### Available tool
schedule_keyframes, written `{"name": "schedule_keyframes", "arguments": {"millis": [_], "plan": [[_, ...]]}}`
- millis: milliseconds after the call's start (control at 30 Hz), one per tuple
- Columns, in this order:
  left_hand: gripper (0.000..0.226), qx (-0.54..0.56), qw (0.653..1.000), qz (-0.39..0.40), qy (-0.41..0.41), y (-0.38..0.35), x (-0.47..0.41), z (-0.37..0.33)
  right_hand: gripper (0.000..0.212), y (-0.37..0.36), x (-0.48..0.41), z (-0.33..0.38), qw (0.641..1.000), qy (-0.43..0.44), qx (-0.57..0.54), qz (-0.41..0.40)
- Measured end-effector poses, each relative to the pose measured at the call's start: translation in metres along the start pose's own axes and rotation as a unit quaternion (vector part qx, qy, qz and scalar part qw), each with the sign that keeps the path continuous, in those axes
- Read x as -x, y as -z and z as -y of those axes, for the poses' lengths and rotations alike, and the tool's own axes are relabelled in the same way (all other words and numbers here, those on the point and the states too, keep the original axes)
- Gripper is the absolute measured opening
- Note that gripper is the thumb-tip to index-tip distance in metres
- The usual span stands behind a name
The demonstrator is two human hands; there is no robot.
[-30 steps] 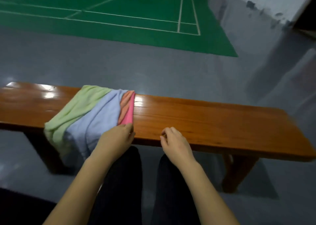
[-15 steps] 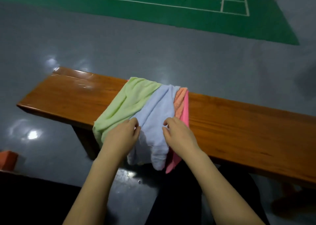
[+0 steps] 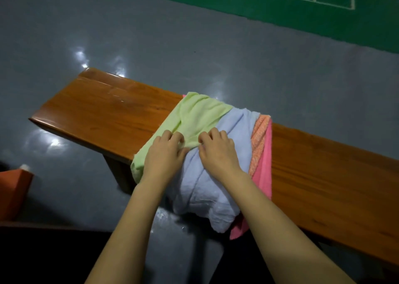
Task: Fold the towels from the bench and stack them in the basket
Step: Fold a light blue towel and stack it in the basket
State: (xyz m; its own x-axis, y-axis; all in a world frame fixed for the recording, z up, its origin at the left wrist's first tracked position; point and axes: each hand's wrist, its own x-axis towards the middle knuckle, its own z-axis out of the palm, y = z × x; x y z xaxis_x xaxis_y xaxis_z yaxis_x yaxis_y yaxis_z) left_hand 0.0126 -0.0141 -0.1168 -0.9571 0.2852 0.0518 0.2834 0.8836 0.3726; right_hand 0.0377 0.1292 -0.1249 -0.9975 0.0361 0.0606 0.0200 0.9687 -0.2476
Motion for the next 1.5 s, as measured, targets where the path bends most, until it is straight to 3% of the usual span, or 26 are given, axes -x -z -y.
{"name": "schedule_keyframes", "arguments": {"millis": [267,367,467,533,600,667,733,767,833,867,900,933,1000,1033,1100,1167,1267,1367,1433,1500], "plan": [[0.009,0.084,0.993,-0.080,-0.032,-0.012,0.011,-0.033,0.024,0.007,0.004,-0.020,0.994,-0.032,-0.100,-0.024],[0.017,0.051,0.997,-0.051,-0.027,-0.026,0.018,-0.053,0.033,0.014,0.014,-0.043,0.984,-0.147,-0.052,-0.086],[0.022,0.020,0.999,-0.006,0.042,-0.026,0.012,-0.059,0.045,0.019,0.026,-0.064,0.960,-0.258,-0.091,-0.064],[0.021,0.029,0.997,0.009,0.065,-0.021,0.007,-0.064,0.032,0.020,0.031,-0.068,0.965,-0.232,-0.103,-0.061],[0.020,0.062,0.996,-0.004,0.067,-0.010,0.006,-0.074,0.018,0.026,0.033,-0.066,0.964,-0.197,-0.145,-0.108],[0.018,0.136,0.988,-0.048,0.062,0.006,0.010,-0.087,0.015,0.042,0.031,-0.063,0.939,-0.199,-0.233,-0.159],[0.013,0.246,0.962,-0.096,0.075,0.024,0.017,-0.100,0.017,0.062,0.032,-0.059,0.865,-0.229,-0.398,-0.202],[0.012,0.300,0.943,-0.109,0.096,0.030,0.018,-0.106,0.015,0.071,0.032,-0.058,0.783,-0.250,-0.522,-0.230],[0.014,0.384,0.901,-0.118,0.160,0.033,0.018,-0.117,0.012,0.083,0.037,-0.058,0.568,-0.274,-0.736,-0.245],[0.020,0.413,0.883,-0.101,0.200,0.030,0.016,-0.119,0.021,0.083,0.043,-0.061,0.493,-0.280,-0.793,-0.223],[0.031,0.420,0.873,-0.055,0.241,0.026,0.016,-0.120,0.028,0.080,0.049,-0.065,0.456,-0.291,-0.820,-0.190],[0.047,0.402,0.876,0.008,0.267,0.021,0.018,-0.120,0.031,0.075,0.057,-0.069,0.445,-0.312,-0.826,-0.150],[0.065,0.314,0.906,0.138,0.249,0.008,0.031,-0.120,0.034,0.064,0.074,-0.073,0.489,-0.361,-0.792,-0.053],[0.061,0.262,0.926,0.154,0.223,0.003,0.038,-0.120,0.037,0.061,0.082,-0.074,0.523,-0.384,-0.760,-0.013],[0.043,0.263,0.941,0.109,0.181,0.000,0.046,-0.128,0.036,0.058,0.092,-0.075,0.571,-0.394,-0.720,0.027],[0.032,0.352,0.926,0.047,0.129,0.010,0.049,-0.151,0.024,0.068,0.095,-0.071,0.598,-0.356,-0.718,-0.002],[0.025,0.347,0.937,0.001,-0.029,0.025,0.056,-0.201,0.022,0.096,0.096,-0.074,0.587,-0.281,-0.745,-0.145],[0.017,0.362,0.928,-0.013,-0.089,0.026,0.073,-0.240,0.029,0.114,0.109,-0.096,0.542,-0.268,-0.763,-0.229],[0.027,0.417,0.908,0.025,-0.037,0.013,0.080,-0.243,0.034,0.112,0.128,-0.111,0.523,-0.293,-0.771,-0.216],[0.043,0.447,0.881,0.138,0.073,-0.007,0.085,-0.234,0.038,0.103,0.148,-0.117,0.524,-0.337,-0.764,-0.168]]}}
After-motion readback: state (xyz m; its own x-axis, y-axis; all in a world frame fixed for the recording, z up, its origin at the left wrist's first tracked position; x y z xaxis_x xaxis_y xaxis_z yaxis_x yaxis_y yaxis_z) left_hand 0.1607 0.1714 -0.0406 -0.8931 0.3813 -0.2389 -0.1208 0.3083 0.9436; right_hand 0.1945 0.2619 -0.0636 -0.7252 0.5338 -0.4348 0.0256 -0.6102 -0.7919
